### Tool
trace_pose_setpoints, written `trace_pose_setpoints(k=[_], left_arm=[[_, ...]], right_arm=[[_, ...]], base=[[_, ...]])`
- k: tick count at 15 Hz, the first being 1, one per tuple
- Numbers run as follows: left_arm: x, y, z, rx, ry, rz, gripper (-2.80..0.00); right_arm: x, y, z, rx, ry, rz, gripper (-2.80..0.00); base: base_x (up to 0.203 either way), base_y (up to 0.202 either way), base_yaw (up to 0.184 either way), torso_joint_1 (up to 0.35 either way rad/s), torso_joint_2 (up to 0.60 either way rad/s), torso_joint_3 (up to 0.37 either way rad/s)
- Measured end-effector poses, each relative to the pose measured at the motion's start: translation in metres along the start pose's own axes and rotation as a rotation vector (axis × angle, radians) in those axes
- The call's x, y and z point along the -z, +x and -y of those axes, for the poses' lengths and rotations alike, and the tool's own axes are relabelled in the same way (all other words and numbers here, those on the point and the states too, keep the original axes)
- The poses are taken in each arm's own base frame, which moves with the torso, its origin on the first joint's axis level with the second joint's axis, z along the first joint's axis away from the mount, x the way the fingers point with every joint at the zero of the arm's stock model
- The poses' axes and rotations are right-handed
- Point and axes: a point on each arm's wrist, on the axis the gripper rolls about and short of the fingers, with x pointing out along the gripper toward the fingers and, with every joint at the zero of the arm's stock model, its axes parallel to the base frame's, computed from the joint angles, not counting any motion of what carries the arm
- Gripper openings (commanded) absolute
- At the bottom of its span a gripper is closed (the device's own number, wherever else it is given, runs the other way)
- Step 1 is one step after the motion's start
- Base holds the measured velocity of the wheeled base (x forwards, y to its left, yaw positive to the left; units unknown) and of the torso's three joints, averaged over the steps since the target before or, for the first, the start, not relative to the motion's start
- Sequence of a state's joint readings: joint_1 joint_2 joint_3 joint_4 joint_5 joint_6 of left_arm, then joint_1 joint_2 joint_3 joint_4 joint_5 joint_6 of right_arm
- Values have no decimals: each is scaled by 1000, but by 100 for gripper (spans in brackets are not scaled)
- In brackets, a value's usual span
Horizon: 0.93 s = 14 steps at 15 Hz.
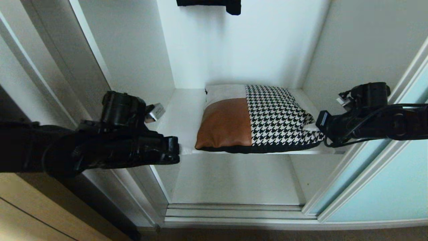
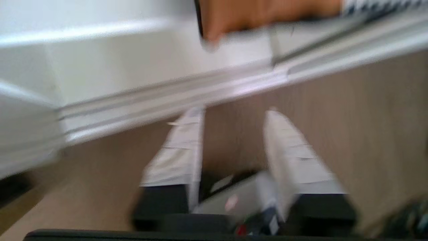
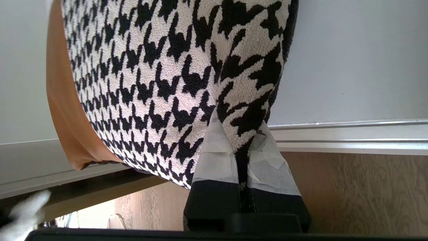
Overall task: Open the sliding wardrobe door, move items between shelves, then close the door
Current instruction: Place the pillow on the higher shelf
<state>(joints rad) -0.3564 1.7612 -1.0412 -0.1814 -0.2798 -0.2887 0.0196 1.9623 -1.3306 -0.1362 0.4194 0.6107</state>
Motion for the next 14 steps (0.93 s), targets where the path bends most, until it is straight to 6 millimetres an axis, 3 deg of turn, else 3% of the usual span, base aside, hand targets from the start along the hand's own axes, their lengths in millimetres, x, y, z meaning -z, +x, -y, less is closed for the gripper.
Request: trace_pose_setpoints(k=[5, 9, 12, 14], left_arm=[[-19, 39, -3, 113, -85, 68, 0], [-12, 77, -16, 135, -67, 108, 0], [-7, 94, -24, 128, -65, 108, 0], [-15, 103, -26, 131, -58, 134, 0]], right_arm=[[0, -1, 3, 2, 5, 3, -280], [-3, -3, 1, -15, 4, 4, -280], [-3, -4, 0, -16, 3, 5, -280], [-2, -4, 1, -13, 6, 1, -280]], base=[[0, 0, 0, 0, 0, 0], [0, 0, 0, 0, 0, 0], [0, 0, 0, 0, 0, 0], [0, 0, 0, 0, 0, 0]])
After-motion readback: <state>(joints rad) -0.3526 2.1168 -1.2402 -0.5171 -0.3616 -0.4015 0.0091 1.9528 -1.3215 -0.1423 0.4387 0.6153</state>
